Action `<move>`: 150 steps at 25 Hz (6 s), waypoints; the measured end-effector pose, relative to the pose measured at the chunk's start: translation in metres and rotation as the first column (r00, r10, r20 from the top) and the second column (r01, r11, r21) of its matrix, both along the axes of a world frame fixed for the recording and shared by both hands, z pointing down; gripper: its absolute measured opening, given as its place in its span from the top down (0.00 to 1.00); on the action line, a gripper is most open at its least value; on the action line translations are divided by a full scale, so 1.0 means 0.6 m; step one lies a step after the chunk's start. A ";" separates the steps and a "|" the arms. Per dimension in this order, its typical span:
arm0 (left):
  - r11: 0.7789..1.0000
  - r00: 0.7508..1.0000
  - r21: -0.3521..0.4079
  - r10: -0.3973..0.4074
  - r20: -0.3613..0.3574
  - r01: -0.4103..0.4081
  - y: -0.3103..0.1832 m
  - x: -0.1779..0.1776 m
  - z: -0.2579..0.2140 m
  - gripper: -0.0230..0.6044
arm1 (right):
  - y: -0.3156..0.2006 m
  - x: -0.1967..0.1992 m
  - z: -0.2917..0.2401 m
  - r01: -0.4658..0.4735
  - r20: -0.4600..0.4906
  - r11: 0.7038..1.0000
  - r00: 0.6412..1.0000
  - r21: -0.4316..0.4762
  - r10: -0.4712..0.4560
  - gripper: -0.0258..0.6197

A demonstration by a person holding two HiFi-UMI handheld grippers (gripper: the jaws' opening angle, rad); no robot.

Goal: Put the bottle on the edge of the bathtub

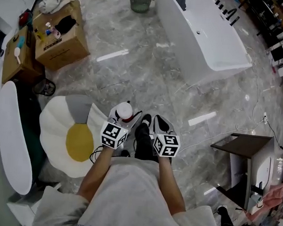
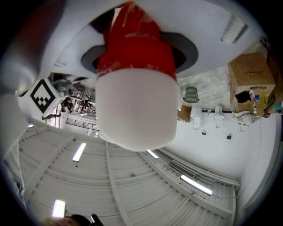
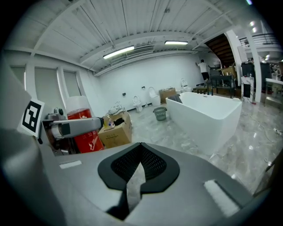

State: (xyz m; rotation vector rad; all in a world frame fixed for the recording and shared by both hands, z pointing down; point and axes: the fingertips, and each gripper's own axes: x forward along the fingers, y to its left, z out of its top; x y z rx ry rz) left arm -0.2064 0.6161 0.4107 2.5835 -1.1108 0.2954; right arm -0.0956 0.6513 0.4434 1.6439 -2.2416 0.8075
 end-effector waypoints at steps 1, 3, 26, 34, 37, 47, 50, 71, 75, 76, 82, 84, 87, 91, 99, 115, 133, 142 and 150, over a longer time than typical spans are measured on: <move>1.000 1.000 -0.002 -0.002 0.000 0.002 -0.021 0.006 -0.002 0.44 | -0.020 0.007 0.001 0.001 0.000 1.000 1.000 -0.006 -0.001 0.96; 1.000 1.000 -0.007 -0.007 0.003 0.007 -0.062 0.019 -0.005 0.44 | -0.058 0.023 0.001 0.002 0.003 1.000 1.000 -0.017 -0.002 0.96; 1.000 0.998 -0.014 -0.020 0.064 0.021 -0.364 0.149 -0.019 0.44 | -0.370 0.190 0.014 -0.038 0.081 0.999 0.996 -0.030 0.040 0.96; 1.000 0.998 0.019 0.005 0.060 -0.006 -0.484 0.171 -0.031 0.44 | -0.485 0.222 -0.001 -0.072 0.081 0.997 0.994 0.016 0.070 0.96; 0.999 0.998 0.035 0.028 0.054 -0.030 -0.548 0.184 -0.029 0.44 | -0.545 0.247 -0.011 -0.117 0.088 0.991 0.990 0.058 0.112 0.96; 0.981 0.982 0.058 0.184 0.049 -0.187 -0.816 0.221 -0.040 0.44 | -0.764 0.279 -0.013 -0.282 0.086 0.958 0.957 0.055 0.277 0.96; 0.974 0.974 0.039 0.223 0.038 -0.225 -0.883 0.228 -0.035 0.44 | -0.819 0.274 -0.010 -0.308 0.078 0.951 0.949 0.036 0.304 0.96; 0.876 0.877 0.043 0.480 0.026 -0.480 -1.176 0.271 0.021 0.43 | -1.181 0.100 -0.191 0.106 0.121 0.953 0.982 0.285 -0.146 0.96; 0.819 0.823 0.082 0.566 0.046 -0.568 -1.187 0.301 0.031 0.43 | -1.216 0.113 -0.184 0.110 0.131 0.947 0.979 0.302 -0.156 0.95; 0.806 0.811 0.092 0.582 0.057 -0.585 -1.191 0.310 0.036 0.43 | -1.225 0.117 -0.182 0.118 0.131 0.943 0.977 0.310 -0.165 0.92; 0.783 0.789 0.092 0.610 0.080 -0.615 -1.222 0.348 0.105 0.43 | -1.275 0.143 -0.131 0.137 0.177 0.930 0.962 0.341 -0.207 0.81; 0.789 0.793 0.081 0.605 0.075 -0.609 -1.235 0.353 0.134 0.43 | -1.293 0.147 -0.103 0.145 0.185 0.933 0.959 0.328 -0.214 0.78; 0.797 0.800 0.069 0.596 0.070 -0.600 -1.257 0.359 0.177 0.43 | -1.319 0.143 -0.058 0.181 0.180 0.932 0.953 0.313 -0.245 0.76; 0.813 0.813 0.049 0.576 0.085 -0.581 -1.292 0.387 0.238 0.43 | -1.354 0.158 0.000 0.216 0.179 0.932 0.945 0.292 -0.275 0.69; 0.810 0.803 0.021 0.578 0.146 -0.586 -1.306 0.433 0.338 0.43 | -1.376 0.170 0.126 0.391 0.086 0.911 0.911 0.132 -0.403 0.47; 0.804 0.794 0.027 0.580 0.184 -0.594 -1.324 0.486 0.411 0.42 | -1.401 0.198 0.260 0.457 -0.069 0.889 0.887 -0.022 -0.457 0.52; 0.883 0.865 -0.087 0.470 0.177 -0.461 -1.362 0.502 0.523 0.41 | -1.452 0.277 0.398 0.459 -0.172 0.883 0.866 -0.095 -0.469 0.52; 0.925 0.925 -0.192 0.356 0.131 -0.329 -1.384 0.447 0.601 0.41 | -1.498 0.335 0.537 0.323 -0.180 0.931 0.918 -0.170 -0.352 0.52; 0.946 0.957 -0.196 0.277 0.084 -0.257 -1.419 0.406 0.647 0.42 | -1.528 0.381 0.698 0.176 -0.211 0.948 0.949 -0.264 -0.235 0.52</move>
